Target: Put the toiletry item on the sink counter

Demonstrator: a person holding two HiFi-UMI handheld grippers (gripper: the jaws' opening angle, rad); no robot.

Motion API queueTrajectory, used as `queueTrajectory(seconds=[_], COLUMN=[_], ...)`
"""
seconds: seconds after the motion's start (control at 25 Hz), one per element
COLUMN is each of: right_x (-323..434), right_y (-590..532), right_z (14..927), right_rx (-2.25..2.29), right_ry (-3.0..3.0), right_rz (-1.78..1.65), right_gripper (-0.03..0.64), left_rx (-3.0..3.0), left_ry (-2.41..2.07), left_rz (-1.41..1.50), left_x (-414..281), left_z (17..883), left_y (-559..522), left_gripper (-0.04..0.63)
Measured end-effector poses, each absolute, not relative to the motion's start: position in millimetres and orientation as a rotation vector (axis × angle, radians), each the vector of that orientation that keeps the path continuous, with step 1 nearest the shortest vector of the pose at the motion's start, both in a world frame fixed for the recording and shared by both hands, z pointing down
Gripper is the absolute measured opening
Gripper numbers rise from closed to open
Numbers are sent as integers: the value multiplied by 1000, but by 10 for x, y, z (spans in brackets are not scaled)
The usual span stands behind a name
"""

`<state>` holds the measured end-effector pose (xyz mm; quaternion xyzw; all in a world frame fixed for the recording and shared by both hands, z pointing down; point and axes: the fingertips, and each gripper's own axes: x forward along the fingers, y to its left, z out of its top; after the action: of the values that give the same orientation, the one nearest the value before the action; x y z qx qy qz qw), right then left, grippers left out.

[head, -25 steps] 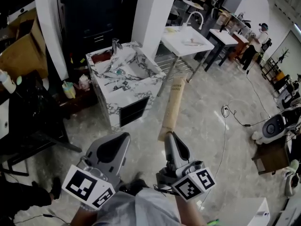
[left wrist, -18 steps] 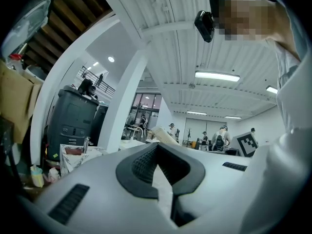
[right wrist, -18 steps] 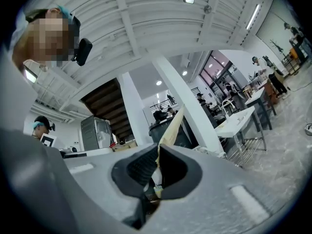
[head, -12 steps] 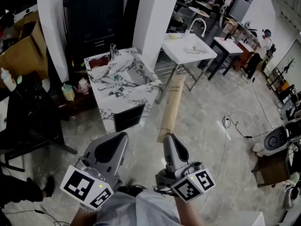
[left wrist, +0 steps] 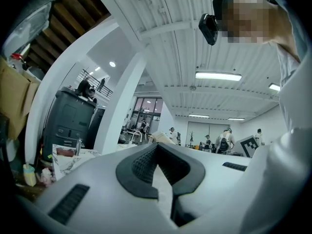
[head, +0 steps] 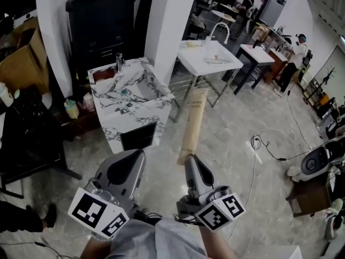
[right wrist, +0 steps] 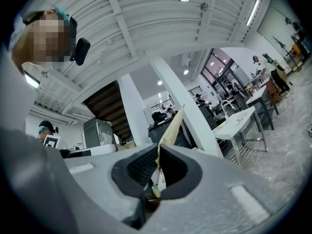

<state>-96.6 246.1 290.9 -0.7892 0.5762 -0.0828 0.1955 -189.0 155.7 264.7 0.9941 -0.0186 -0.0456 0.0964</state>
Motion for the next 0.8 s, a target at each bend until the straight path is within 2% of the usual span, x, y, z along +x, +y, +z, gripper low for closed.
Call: queueTrajectory(seconds=[0.8], right_x=[-614], right_y=[2497], right_z=[3014], right_rx=[-2235], right_ry=[1532], right_rz=[-233], right_gripper=[3], left_rx=[2950], left_ry=[27], left_rz=[-107], left_x=[-1509], left_z=[2721], left_y=[1535], left_gripper=[3])
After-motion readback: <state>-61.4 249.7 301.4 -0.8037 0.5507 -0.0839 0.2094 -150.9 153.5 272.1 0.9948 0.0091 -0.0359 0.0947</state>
